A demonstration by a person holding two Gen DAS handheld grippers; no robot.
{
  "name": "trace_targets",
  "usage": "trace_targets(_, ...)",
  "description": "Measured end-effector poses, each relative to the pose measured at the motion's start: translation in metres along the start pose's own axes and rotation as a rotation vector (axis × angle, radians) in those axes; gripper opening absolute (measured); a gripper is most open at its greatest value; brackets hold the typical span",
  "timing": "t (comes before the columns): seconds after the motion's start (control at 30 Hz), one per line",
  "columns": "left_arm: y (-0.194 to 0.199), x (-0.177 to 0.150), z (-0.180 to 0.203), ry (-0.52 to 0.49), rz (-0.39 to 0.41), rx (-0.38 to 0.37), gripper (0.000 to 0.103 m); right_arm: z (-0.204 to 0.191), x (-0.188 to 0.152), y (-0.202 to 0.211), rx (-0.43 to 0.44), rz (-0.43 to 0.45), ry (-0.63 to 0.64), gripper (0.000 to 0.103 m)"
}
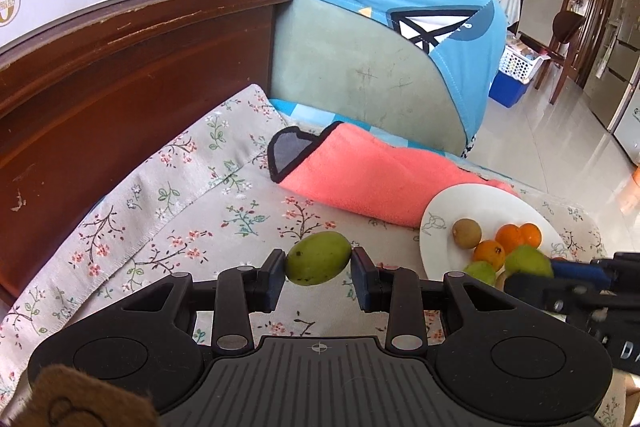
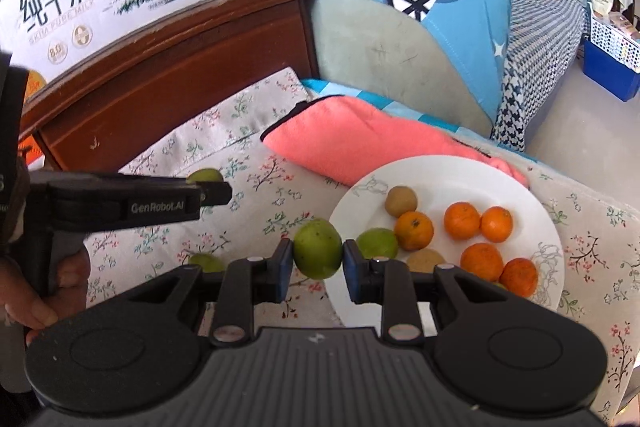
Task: Organize fruits
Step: 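Carry both jujubes onto the plate and open both tools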
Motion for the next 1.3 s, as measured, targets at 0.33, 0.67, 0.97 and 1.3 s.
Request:
trace_targets(0.33, 0.002, 0.005, 0.063, -0.092, 0.020, -0.128, 0.033, 0.071, 0.031, 0.037, -0.076, 0.116, -0.194, 0.027)
trace_targets(0.67, -0.019, -0.021, 0.112, -0.178, -0.042, -0.172, 0.033, 0.096, 0.016, 0.019, -0.055, 0.038, -0.352, 0.027)
trace_targets(0.97, -0.027, -0.023, 0.123, -0.162, -0.058, -0.202, 0.033, 0.101, 0.008, -0.001, -0.034, -0.001, -0.434, 0.027)
trace_targets(1.3, -0.005, -0.006, 0.116, -0.146, 0.015, -0.180, 0.061, 0.102, 0.017, 0.005, -0.050, 0.044, -0.448, 0.030)
Point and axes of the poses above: each gripper's, at about its wrist camera, not at the fingertips, and y roughly against the way its jaws point, z to its right, x to its top, the point moved 10 cm from there along -y, roughly the way its jaws point, and after that the axes turned 12 degrees about -z, right-handed, at the moved point
